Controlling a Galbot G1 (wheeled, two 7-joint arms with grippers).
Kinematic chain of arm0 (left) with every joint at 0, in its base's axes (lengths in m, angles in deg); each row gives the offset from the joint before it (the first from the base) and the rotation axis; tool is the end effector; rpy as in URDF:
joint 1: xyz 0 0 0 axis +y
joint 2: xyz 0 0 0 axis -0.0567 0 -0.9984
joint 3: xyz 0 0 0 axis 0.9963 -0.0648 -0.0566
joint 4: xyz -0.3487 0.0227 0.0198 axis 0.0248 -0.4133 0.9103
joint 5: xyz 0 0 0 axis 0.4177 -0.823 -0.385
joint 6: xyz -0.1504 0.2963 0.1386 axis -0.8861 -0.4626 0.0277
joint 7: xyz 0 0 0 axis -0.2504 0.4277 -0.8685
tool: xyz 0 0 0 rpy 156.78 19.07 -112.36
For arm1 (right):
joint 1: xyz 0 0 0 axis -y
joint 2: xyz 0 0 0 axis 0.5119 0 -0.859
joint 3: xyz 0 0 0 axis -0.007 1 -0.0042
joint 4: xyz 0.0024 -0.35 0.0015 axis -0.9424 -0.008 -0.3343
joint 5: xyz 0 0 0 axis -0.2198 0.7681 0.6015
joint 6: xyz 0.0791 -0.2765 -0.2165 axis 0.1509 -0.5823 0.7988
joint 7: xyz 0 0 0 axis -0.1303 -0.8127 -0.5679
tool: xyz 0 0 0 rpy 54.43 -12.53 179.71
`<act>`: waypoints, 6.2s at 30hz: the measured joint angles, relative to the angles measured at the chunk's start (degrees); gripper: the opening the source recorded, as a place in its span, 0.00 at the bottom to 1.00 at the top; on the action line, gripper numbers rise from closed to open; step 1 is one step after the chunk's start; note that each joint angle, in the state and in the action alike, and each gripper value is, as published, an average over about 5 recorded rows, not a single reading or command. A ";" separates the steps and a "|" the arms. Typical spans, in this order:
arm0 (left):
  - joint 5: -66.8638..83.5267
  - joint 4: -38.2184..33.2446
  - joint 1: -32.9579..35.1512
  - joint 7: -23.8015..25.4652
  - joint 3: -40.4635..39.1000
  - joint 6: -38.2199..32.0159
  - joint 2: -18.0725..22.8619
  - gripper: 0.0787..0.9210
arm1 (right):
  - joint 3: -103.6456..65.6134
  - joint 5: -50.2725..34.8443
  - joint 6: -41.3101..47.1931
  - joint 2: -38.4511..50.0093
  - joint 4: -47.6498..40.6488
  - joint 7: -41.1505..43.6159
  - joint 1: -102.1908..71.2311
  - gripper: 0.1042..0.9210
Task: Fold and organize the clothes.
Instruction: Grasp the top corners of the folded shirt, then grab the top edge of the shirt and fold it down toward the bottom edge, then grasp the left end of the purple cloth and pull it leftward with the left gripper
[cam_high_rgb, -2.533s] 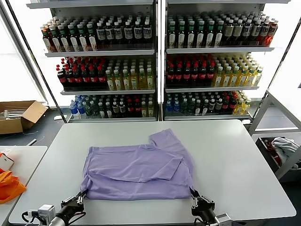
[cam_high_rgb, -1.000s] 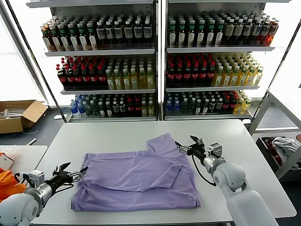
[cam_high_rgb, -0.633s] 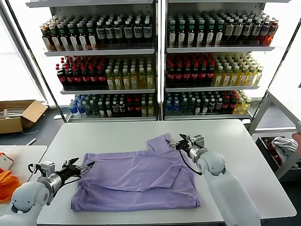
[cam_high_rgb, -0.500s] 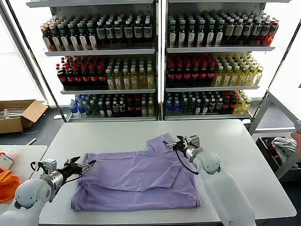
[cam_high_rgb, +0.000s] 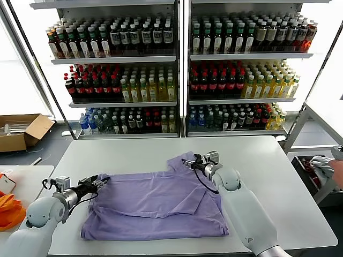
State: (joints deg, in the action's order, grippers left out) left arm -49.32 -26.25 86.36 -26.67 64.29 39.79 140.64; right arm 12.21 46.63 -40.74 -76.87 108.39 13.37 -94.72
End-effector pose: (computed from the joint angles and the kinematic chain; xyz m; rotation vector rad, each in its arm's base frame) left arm 0.3615 0.2092 -0.3027 -0.3572 -2.4847 0.0019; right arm 0.4955 0.0244 -0.3137 0.6346 -2.5416 0.0568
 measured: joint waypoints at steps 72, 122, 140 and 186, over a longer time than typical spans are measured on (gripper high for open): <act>-5.73 -34.54 39.01 -3.76 22.42 -1.43 5.40 0.22 | -30.98 -9.55 -4.39 7.72 62.15 -5.65 -66.36 0.37; -4.64 -33.59 30.96 -20.46 9.06 -4.41 12.84 0.03 | -38.10 -6.77 -16.40 6.14 62.19 -7.52 -69.51 0.88; -7.12 -39.35 40.15 -21.10 11.24 -5.70 17.54 0.02 | -38.24 -7.32 -16.37 6.83 61.76 -7.59 -68.45 0.88; -8.55 -36.32 42.85 -22.16 9.61 -8.92 21.89 0.37 | -38.55 -7.98 -15.91 7.19 62.49 -7.67 -67.51 0.88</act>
State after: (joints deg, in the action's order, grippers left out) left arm -57.87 -62.58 129.21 -48.83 73.91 30.87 162.53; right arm -26.34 38.64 -56.64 -69.68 170.88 5.70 -162.23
